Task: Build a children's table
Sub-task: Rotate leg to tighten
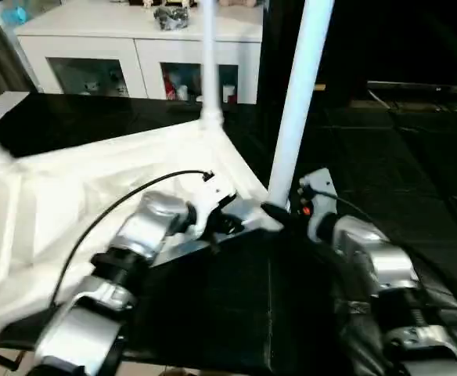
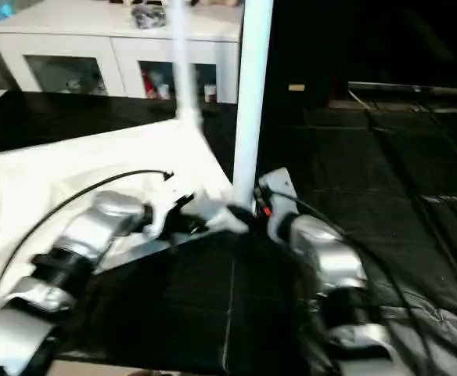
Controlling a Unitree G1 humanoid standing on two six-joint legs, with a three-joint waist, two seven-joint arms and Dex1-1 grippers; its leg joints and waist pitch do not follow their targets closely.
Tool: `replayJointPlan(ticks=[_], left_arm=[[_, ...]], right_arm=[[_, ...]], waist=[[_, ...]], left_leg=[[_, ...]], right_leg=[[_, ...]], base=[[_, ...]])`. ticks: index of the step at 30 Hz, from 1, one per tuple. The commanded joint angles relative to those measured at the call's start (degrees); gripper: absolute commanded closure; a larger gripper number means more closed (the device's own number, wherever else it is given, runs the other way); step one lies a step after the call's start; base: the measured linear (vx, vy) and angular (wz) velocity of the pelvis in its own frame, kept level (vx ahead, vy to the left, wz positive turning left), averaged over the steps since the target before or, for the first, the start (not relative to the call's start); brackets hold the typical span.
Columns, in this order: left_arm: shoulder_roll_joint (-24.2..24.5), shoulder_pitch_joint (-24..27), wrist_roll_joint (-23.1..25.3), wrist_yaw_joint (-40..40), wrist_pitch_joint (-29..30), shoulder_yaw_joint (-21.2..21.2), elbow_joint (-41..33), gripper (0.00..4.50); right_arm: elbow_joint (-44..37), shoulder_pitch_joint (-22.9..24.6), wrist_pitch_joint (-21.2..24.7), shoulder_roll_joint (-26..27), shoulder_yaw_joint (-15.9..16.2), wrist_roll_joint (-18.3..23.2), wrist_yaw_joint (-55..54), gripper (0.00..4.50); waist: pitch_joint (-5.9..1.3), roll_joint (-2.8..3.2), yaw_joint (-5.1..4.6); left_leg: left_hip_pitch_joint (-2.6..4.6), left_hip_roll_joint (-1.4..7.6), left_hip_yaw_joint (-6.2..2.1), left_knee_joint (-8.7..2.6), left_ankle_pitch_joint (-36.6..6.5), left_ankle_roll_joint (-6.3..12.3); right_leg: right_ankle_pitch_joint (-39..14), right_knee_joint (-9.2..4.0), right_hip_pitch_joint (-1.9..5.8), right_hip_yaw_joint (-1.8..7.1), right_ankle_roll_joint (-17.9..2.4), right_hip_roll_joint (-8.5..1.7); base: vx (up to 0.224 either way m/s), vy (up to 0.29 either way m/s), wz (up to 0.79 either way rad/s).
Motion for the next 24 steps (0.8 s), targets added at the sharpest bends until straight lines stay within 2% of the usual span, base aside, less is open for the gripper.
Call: replayJointPlan(ticks=[1,2,3,4,5,6,7,11,12,14,17,20,21,23,24], left_arm=[[-5.5,-3.1,-2.5,0.6,-1.8,-1.2,-1.9,4.50],[-5.5,-3.1,-2.2,0.7,-2.1,-1.3,-1.8,4.50],[-5.4,-3.0,-2.1,0.7,-2.1,-1.3,-2.0,4.50],[-5.3,-3.0,-2.1,0.7,-2.0,-1.3,-2.1,4.50],[-5.1,-2.8,-2.1,0.6,-1.8,-1.2,-2.5,4.50],[-4.8,-2.7,-2.0,0.4,-1.7,-1.3,-2.7,4.50],[-4.4,-2.5,-2.0,-0.1,-1.9,-1.4,-3.0,4.50],[-2.0,-1.4,-2.1,-3.2,-3.4,-2.0,-3.8,4.50],[-0.8,-1.1,-2.0,-4.7,-4.1,-2.3,-3.8,4.50],[-0.1,-0.9,-2.1,-5.8,-4.6,-2.5,-3.9,4.50],[0.6,-0.7,-2.1,-6.9,-4.9,-2.6,-3.9,4.50],[4.2,0.0,-1.9,-13.2,-8.2,-4.2,-3.9,4.50],[5.5,0.1,-1.6,-15.6,-9.5,-5.0,-3.7,4.50],[7.4,0.3,-1.5,-19.4,-11.5,-6.2,-3.6,4.50],[8.1,0.3,-1.5,-20.8,-12.0,-6.6,-3.6,4.50]], right_arm=[[0.3,-0.9,-0.7,4.8,5.5,-0.4,0.9,1.88],[-0.4,-0.4,-1.9,4.7,5.5,0.1,2.2,1.88],[-1.1,0.1,-1.9,4.7,5.3,0.7,3.0,1.88],[-1.3,0.3,-1.8,4.7,5.2,1.0,3.2,1.53],[-1.9,0.8,-1.7,4.6,4.9,1.4,3.5,1.53],[-2.2,1.0,-1.7,4.5,4.7,1.5,3.6,1.33],[-2.7,1.4,-1.4,4.2,4.6,1.9,4.2,1.19],[-5.1,3.1,-1.1,1.5,4.3,3.0,7.5,0.83],[-6.0,3.8,-1.5,-0.2,4.2,3.6,9.8,0.78],[-6.6,4.2,-1.6,-1.4,4.2,4.0,11.4,0.63],[-7.0,4.5,-1.7,-2.6,4.1,4.2,13.0,0.36],[-7.9,5.4,-3.4,-8.9,3.7,4.9,21.0,0.14],[-8.0,5.4,-3.6,-10.9,3.6,5.3,24.0,0.14],[-8.2,5.6,-3.7,-14.0,4.0,5.7,29.0,0.14],[-8.4,5.7,-3.9,-15.4,4.6,5.6,31.4,0.14]], waist=[[-4.10,-0.53,0.07],[-4.18,-0.89,0.32],[-4.17,-0.79,0.35],[-4.21,-0.81,0.42],[-4.21,-0.78,0.47],[-4.21,-0.79,0.62],[-4.22,-0.62,0.69],[-4.22,-0.66,0.74],[-4.18,-0.39,0.81],[-4.18,-0.58,0.76],[-4.12,-0.52,0.83],[-4.04,-0.52,1.00],[-4.03,-0.75,1.07],[-4.03,-0.61,1.64],[-3.99,-0.75,1.66]], left_leg=[[1.06,3.08,-1.56,-3.99,-12.1,1.74],[0.92,3.10,-1.44,-3.88,-10.9,2.49],[0.82,3.09,-1.42,-3.87,-10.6,2.76],[0.75,3.12,-1.40,-3.86,-10.1,3.14],[0.79,3.12,-1.39,-3.84,-10.0,3.25],[0.83,3.16,-1.34,-3.81,-9.8,3.45],[0.90,3.21,-1.37,-3.86,-9.7,3.47],[0.75,3.23,-1.45,-3.95,-10.0,3.64],[0.72,3.20,-1.43,-3.89,-10.2,3.69],[0.73,3.23,-1.38,-3.91,-10.4,3.80],[0.76,3.27,-1.44,-3.94,-10.8,3.63],[0.79,3.30,-1.42,-3.92,-11.9,3.74],[0.75,3.32,-1.32,-3.91,-11.6,3.92],[0.94,3.45,-1.25,-3.79,-11.7,4.43],[0.92,3.52,-1.22,-3.84,-11.6,4.43]], right_leg=[[-18.3,-5.47,2.71,3.20,-9.3,-4.89],[-16.2,-5.19,2.89,3.33,-9.8,-5.09],[-15.7,-5.14,2.95,3.34,-9.8,-5.09],[-14.8,-5.05,3.00,3.35,-9.9,-5.08],[-14.5,-5.03,2.99,3.36,-9.9,-5.05],[-14.1,-5.02,2.96,3.42,-10.0,-5.08],[-13.8,-4.93,2.93,3.41,-10.2,-5.05],[-13.6,-4.92,3.17,3.38,-10.0,-5.04],[-13.6,-4.94,3.18,3.41,-10.0,-5.09],[-13.6,-5.00,3.18,3.42,-10.0,-5.05],[-14.3,-5.04,3.18,3.35,-10.2,-5.03],[-15.5,-5.27,3.23,3.37,-9.9,-5.10],[-15.6,-5.20,3.19,3.44,-9.7,-5.06],[-16.5,-5.26,2.97,3.39,-9.4,-5.04],[-16.6,-5.25,2.93,3.40,-9.6,-5.04]], base=[[0.000,0.000,0.00],[0.000,0.000,0.00],[0.000,0.000,0.00],[0.000,0.000,0.00],[0.000,0.000,0.00],[0.000,0.000,0.00],[0.000,0.000,0.00],[0.000,0.000,0.00],[0.000,0.000,0.00],[0.000,0.000,0.00],[0.000,0.000,0.00],[0.000,0.000,0.00],[0.000,0.000,0.00],[0.000,0.000,0.00],[0.000,0.000,0.00]])
